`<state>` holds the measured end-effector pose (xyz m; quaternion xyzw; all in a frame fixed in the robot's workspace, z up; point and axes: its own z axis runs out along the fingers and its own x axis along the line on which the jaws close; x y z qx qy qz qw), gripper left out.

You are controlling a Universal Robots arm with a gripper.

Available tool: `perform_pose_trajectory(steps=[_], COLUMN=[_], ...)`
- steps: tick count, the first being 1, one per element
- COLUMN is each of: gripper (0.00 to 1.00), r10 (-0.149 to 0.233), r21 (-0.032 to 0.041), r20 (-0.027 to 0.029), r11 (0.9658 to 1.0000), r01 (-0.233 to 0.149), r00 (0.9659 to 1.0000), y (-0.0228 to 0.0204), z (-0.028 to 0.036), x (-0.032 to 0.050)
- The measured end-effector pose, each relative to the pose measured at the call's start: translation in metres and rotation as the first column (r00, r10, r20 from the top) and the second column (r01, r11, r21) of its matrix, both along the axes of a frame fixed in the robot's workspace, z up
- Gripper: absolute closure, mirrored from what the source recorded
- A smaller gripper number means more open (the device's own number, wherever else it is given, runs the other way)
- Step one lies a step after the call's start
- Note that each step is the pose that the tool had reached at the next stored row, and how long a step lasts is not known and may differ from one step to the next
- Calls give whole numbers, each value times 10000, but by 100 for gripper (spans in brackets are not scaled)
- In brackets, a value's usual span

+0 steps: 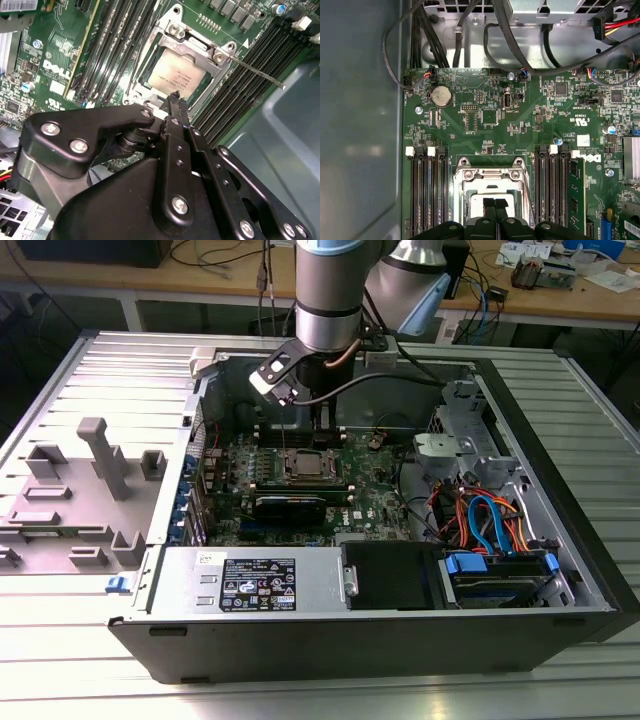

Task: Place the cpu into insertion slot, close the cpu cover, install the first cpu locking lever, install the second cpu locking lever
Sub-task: 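Close the cpu cover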

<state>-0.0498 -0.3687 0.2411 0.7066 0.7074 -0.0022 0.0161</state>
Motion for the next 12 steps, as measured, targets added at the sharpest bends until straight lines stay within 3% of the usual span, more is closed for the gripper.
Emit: perform_pose_trajectory(steps=[12], gripper=[89], r10=[0], r21=[2], r20=[1], r11=[10000], r01=[0], r00=[10000], y=[0], z=[-11], x=[-17])
